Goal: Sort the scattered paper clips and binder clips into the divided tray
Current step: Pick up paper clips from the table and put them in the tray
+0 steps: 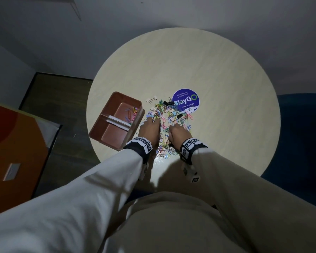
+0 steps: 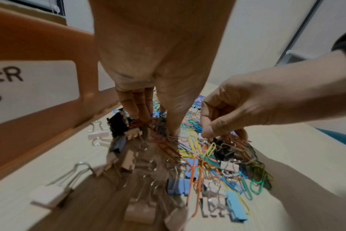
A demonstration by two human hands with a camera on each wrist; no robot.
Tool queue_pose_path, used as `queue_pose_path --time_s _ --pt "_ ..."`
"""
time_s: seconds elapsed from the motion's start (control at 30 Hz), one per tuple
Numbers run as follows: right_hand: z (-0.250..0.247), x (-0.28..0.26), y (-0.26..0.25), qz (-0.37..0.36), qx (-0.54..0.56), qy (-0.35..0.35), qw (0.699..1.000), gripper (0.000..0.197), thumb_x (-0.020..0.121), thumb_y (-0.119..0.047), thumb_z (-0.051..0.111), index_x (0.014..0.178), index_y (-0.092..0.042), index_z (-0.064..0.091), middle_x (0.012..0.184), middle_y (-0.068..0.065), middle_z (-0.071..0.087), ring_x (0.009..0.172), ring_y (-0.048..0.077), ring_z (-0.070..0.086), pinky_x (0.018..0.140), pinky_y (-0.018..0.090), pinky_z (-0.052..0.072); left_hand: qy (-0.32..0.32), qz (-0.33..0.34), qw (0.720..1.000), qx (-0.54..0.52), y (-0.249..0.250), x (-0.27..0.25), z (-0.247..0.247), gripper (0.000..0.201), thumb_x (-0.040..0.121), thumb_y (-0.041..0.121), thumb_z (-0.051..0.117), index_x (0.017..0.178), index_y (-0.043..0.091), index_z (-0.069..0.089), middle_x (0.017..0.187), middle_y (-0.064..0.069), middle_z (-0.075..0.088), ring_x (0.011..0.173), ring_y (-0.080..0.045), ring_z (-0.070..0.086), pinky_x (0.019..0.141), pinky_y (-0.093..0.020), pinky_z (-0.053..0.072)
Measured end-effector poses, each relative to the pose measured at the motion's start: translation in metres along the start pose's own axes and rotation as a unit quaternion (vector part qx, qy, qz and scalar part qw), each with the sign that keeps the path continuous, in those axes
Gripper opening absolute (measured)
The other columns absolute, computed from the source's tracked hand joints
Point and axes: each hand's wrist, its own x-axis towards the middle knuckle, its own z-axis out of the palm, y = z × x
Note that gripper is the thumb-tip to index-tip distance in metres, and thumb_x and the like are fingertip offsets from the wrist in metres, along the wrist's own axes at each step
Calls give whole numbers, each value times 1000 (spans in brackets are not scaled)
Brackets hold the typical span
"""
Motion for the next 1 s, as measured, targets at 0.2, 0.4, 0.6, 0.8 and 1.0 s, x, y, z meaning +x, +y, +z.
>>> queue_pose_path --time_s 0.2,0.4,0.6,0.8,1.0 --pt "0 1 -1 16 31 15 999 19 94 -15 48 107 -4 57 112 17 53 106 35 53 81 43 48 -24 17 1000 -6 -1 8 0 30 89 10 61 118 9 51 118 -18 48 92 -40 58 72 -44 48" --pt "-10 2 7 36 52 52 997 26 91 -20 61 112 -9 52 118 15 48 107 35 50 76 40 47 -8 33 997 -65 -9 6 4 9 95 17 54 104 12 55 104 -13 51 91 -34 55 76 -43 50" --pt "-11 13 0 -1 -4 43 999 32 91 -15 62 120 -8 51 122 16 47 112 36 47 80 42 46 49 40 976 -206 -18 -3 -11 7 95 16 55 89 14 52 92 -3 57 85 -22 53 76 -40 48" --pt "-3 16 1 -1 32 45 998 14 92 -17 62 100 -7 56 110 14 54 104 32 51 78 37 42 28 -7 915 -402 -21 -17 -30 11 102 17 52 101 6 50 88 -8 65 70 -10 62 59 -23 49" --pt "-9 4 8 29 205 75 976 5 95 -8 51 97 -4 47 80 8 54 69 23 47 53 28 32 -29 -29 803 -595 -19 -23 -25 20 104 -1 38 122 -5 47 91 -19 58 77 -22 60 72 -26 52"
